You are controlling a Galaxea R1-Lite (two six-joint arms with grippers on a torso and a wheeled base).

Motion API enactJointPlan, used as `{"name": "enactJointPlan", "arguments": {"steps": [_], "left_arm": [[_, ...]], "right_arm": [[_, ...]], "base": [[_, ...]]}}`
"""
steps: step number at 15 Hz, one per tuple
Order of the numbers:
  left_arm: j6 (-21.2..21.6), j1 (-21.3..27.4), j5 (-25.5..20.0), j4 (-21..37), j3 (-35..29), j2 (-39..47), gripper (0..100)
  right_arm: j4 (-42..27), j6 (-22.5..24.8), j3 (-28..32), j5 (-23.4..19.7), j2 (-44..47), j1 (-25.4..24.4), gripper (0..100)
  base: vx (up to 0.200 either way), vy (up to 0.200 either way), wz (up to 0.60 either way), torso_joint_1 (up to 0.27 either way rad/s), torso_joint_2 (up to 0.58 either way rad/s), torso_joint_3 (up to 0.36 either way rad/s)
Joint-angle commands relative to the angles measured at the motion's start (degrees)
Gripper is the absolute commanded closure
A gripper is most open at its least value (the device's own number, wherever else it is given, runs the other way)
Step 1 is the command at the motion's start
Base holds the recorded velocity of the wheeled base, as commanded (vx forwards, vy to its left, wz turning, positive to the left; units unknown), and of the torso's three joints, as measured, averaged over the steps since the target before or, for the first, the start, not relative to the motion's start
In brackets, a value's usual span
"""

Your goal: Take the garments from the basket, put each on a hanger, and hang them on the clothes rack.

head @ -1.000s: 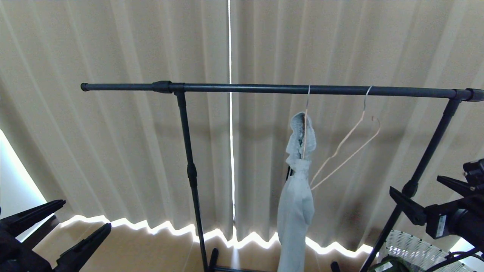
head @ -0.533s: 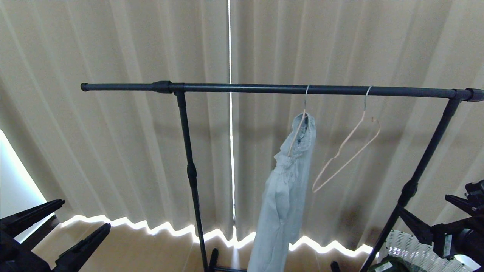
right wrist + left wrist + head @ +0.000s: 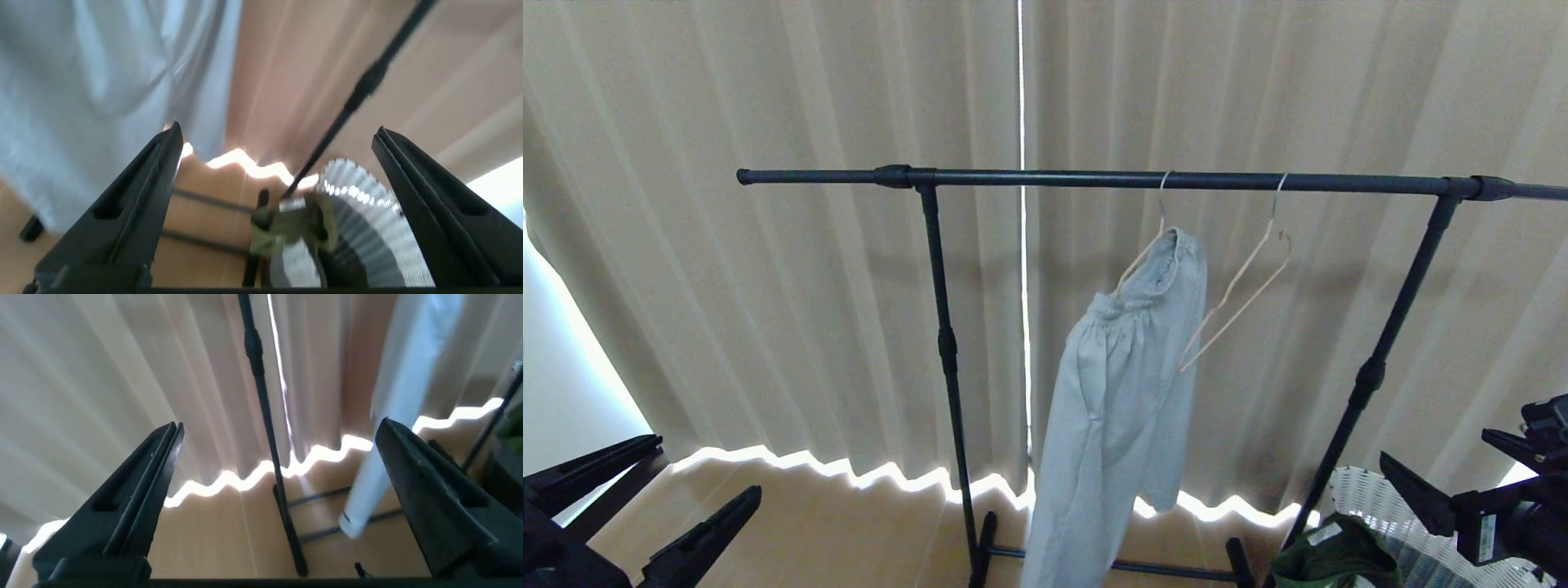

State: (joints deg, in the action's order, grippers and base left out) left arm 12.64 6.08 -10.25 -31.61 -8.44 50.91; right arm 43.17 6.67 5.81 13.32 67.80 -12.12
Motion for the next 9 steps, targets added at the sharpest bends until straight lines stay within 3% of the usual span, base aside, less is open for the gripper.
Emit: {"name": "enactJointPlan", "arguments": {"steps": [1, 9], "left_arm": [[-0.07, -0.02, -0.03, -0.03, 0.00, -0.02, 0], [-0.25, -0.11, -0.03, -0.12, 0.00, -0.20, 0]], "right_arm": [[-0.01, 0.01, -0.01, -0.05, 0.31, -0.01, 0], [-0.10, 0.01, -0.01, -0.14, 1.54, -0.01, 0]], "base": [[-0.200, 0.000, 0.00, 0.002, 0.00, -0.002], [0.000, 0.000, 0.00, 0.000, 0.00, 0.000]]}}
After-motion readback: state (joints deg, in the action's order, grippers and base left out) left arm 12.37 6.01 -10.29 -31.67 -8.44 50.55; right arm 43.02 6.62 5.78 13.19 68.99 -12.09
